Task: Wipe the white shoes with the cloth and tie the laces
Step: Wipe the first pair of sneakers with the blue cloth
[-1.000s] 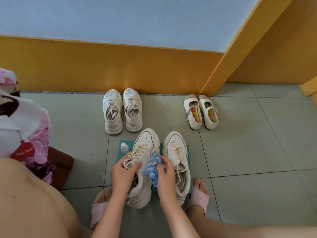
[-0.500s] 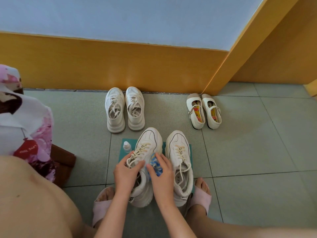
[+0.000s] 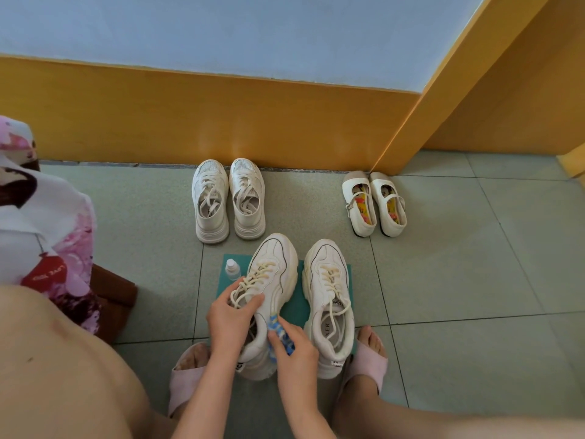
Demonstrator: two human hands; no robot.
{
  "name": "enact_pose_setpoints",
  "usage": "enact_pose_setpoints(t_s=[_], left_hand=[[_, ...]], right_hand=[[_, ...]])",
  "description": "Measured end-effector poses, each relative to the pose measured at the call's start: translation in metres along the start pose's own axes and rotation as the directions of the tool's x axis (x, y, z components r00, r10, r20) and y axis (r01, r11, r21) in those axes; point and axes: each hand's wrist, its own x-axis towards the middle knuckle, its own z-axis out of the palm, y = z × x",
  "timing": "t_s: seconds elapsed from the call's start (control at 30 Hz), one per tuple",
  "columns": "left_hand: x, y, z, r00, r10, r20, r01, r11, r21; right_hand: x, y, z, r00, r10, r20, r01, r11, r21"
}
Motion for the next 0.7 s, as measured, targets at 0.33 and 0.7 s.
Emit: enact_pose_setpoints(t_s=[0.33,0.7], left_hand=[[-0.001,0.002,0.003,1.0,0.027,-0.004,-0.027,0.999,-0.034],[-0.001,0.001,0.002,0.999,0.045,0.002,-0.045,0.998,-0.044]], right_hand=[[0.051,-0.061,-0.019,0.987,-0.031,-0.155,0.058,0.983,0.173],[0.101,-0.042,0.011,0.96,-0.051,-0.275,0.01,0.989,-0.15]])
